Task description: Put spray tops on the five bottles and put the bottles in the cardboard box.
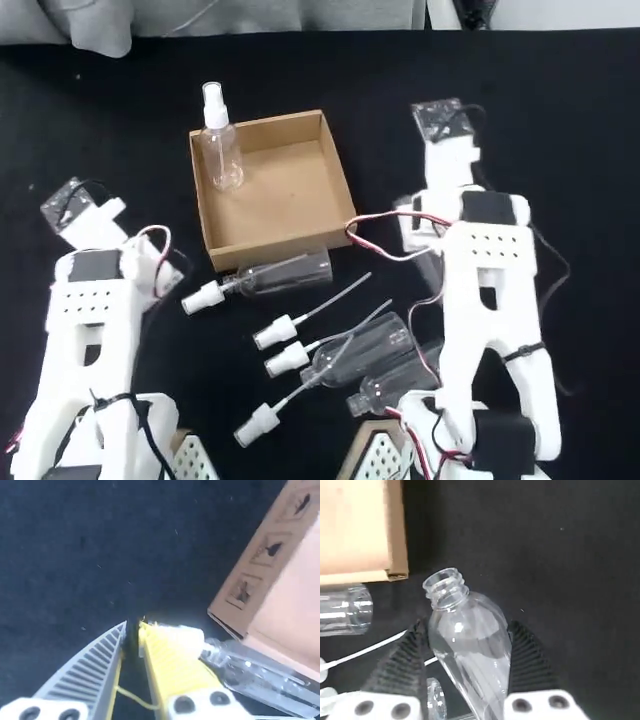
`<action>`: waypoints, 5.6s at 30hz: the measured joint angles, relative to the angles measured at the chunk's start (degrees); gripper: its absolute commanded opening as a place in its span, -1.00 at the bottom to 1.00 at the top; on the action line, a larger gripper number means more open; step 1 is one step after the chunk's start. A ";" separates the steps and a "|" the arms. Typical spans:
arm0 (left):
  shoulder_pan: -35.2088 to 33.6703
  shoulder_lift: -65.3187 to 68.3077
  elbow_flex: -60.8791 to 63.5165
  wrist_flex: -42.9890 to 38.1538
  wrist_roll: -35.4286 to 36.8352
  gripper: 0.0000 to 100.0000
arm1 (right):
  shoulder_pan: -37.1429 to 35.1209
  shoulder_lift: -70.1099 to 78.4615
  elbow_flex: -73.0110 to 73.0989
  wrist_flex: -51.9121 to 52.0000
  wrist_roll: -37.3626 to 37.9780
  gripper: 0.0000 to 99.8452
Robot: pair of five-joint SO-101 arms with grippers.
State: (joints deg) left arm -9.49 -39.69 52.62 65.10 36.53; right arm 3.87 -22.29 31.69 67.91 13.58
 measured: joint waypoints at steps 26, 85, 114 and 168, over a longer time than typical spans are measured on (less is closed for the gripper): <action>12.92 0.00 1.14 -1.67 19.16 -0.54 | 2.29 0.00 3.43 -0.53 0.09 -0.96; 9.14 20.75 1.41 -9.58 23.03 -0.44 | 2.29 0.00 3.96 -0.53 0.09 -0.96; 1.05 21.27 1.41 -15.03 21.10 -0.94 | 2.29 0.00 4.84 -0.53 0.09 -0.96; -25.41 -8.97 -6.33 -18.81 20.04 -0.94 | -10.02 -20.48 1.23 -0.18 0.09 -0.96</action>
State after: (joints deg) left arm -34.90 -48.66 46.29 46.29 56.57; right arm -6.15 -42.77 32.92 67.74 13.67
